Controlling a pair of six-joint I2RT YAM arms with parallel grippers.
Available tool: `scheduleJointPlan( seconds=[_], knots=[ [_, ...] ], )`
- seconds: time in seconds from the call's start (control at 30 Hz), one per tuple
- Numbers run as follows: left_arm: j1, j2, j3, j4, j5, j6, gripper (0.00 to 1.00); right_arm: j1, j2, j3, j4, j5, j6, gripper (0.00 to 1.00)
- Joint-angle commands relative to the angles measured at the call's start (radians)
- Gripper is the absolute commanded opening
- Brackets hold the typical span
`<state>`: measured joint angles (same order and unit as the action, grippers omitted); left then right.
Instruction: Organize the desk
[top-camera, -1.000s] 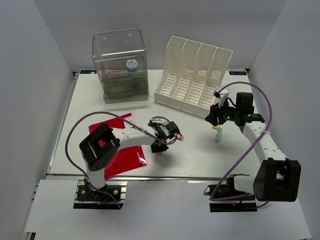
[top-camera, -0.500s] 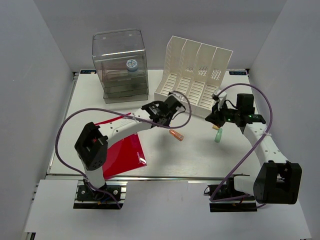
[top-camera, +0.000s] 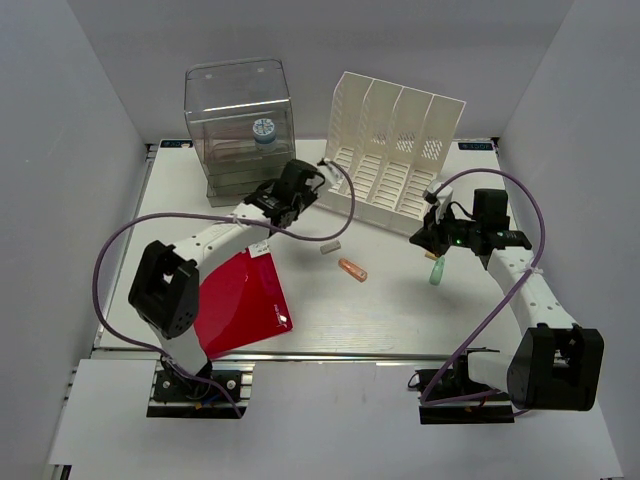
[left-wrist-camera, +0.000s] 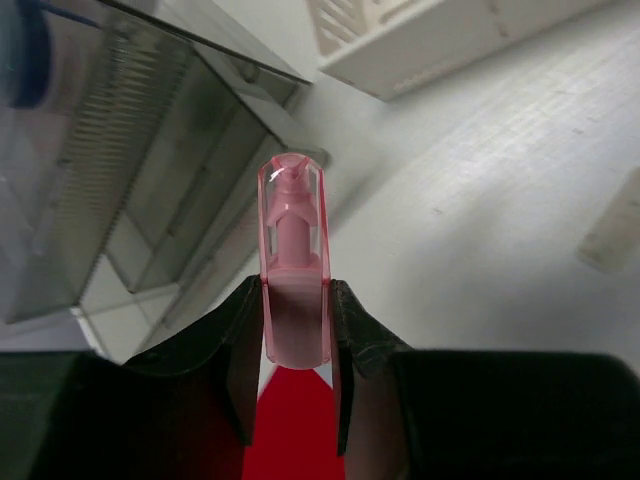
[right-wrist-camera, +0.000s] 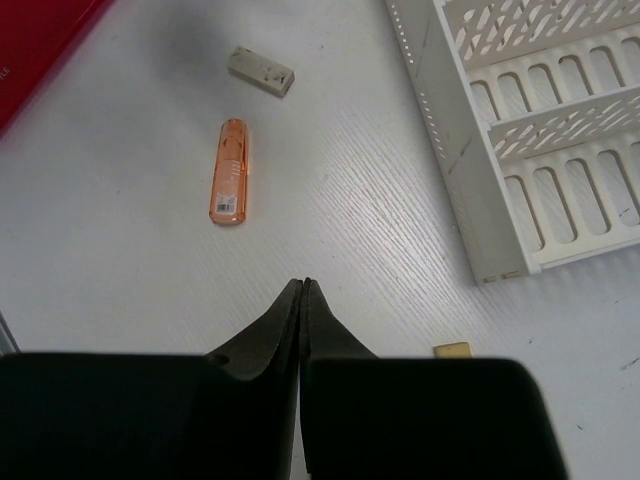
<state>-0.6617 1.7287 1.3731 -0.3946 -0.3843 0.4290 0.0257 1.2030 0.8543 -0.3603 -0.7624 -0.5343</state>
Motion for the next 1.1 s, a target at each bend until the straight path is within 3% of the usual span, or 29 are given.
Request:
scheduleJointPlan(
  seconds=[0.0,0.17,0.33,0.7,0.77,0.8,0.9,1.0,1.07],
  knots=[
    [0.074,-0.069,0.006,0.164,0.06,0.154,0.0,-0.006,-0.019,-0.004,-0.002,-0.023,-0.015,0.03],
    [0.189,-0.002,0.058,0.178,0.16,0.224,0.0,0.0,-0.016,-0.006,0.0,-0.025,-0.016,0.05],
    [0.249,0.072,0.089,0.198,0.245,0.192,0.0,-0.006,-0.019,-0.009,0.0,-0.026,-0.018,0.09],
    [0.297,0.152,0.087,0.319,0.143,0.128,0.01,-0.003,-0.014,-0.012,-0.003,-0.034,-0.026,0.25],
    [0.297,0.137,0.067,0.345,0.125,0.122,0.12,-0.003,-0.016,-0.012,-0.005,-0.038,-0.027,0.33],
    [0.297,0.129,0.06,0.353,0.118,0.111,0.36,-0.003,-0.017,-0.014,-0.006,-0.04,-0.03,0.36],
    [0.297,0.095,0.026,0.387,0.093,0.099,0.54,-0.003,-0.02,-0.018,-0.006,-0.046,-0.033,0.43],
    [0.297,0.059,0.032,0.387,0.096,0.074,0.63,-0.003,-0.025,-0.021,-0.015,-0.06,-0.046,0.5],
    [0.297,0.045,0.043,0.379,0.107,0.054,0.64,0.0,-0.026,-0.021,-0.025,-0.074,-0.061,0.52]
  ],
)
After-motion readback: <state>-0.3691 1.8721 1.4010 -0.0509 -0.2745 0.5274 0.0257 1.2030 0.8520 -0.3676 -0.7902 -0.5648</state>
